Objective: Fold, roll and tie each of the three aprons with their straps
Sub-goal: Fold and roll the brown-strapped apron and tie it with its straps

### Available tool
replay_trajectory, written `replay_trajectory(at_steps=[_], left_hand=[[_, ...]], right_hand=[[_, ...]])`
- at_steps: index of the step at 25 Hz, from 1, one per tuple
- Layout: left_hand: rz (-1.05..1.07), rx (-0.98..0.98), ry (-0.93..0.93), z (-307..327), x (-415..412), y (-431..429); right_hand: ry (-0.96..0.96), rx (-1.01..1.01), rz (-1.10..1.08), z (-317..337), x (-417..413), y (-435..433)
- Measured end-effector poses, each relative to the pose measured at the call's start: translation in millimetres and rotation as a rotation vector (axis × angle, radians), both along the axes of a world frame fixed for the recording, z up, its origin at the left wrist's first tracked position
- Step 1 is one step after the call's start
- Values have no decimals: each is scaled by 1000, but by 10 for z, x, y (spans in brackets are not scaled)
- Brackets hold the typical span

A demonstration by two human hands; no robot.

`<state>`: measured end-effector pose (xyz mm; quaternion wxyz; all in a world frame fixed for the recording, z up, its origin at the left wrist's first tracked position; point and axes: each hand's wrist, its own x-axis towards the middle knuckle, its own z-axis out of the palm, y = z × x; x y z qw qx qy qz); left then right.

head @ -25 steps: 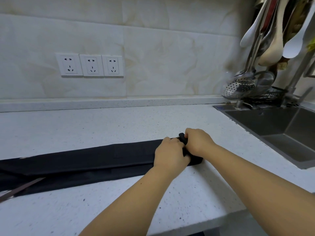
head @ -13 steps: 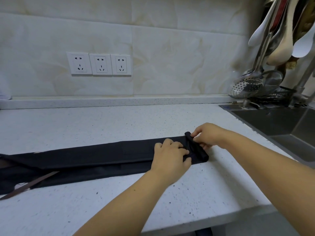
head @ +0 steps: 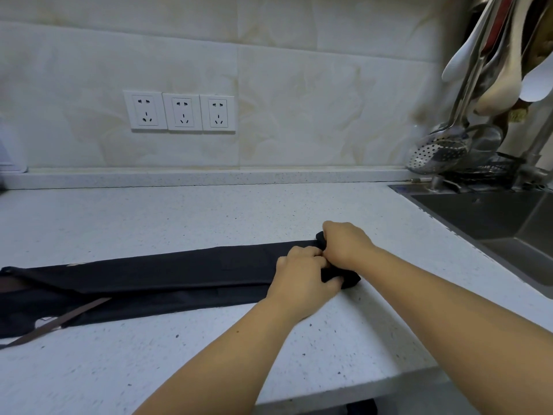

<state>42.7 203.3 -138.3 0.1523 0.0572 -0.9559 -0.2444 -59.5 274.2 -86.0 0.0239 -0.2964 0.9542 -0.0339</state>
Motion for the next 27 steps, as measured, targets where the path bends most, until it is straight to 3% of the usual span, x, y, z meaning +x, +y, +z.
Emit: replay_trajectory(at_steps=[1,3,5,6,12,16,23,25,27], left_hand=[[14,123,10,2,-1,-9],[48,344,20,-7,0,-30],[72,342,14,6,16,-30],[80,307,18,31,34,-17],[43,275,38,85,80,-23],[-8,119,-3,73,61,-46],[-6,358,11,143,113,-93],[-4,367,-5,162,120,-120],[-13,328,-35,183,140,-160]], right_hand=[[6,20,14,20,14,-28],[-226,-82,-30,151,-51,-15],[-548,-266,-125,269,-75,54],[-606,-305,-145,276,-74,95],[-446,-57,-214,212,-29,43],[-294,-93,-161,109,-27,-22],[-42,-125,-16,-39,223,-150],[-144,-112,15,83,223,-119],[-421,-224,-15,220,153,-30]])
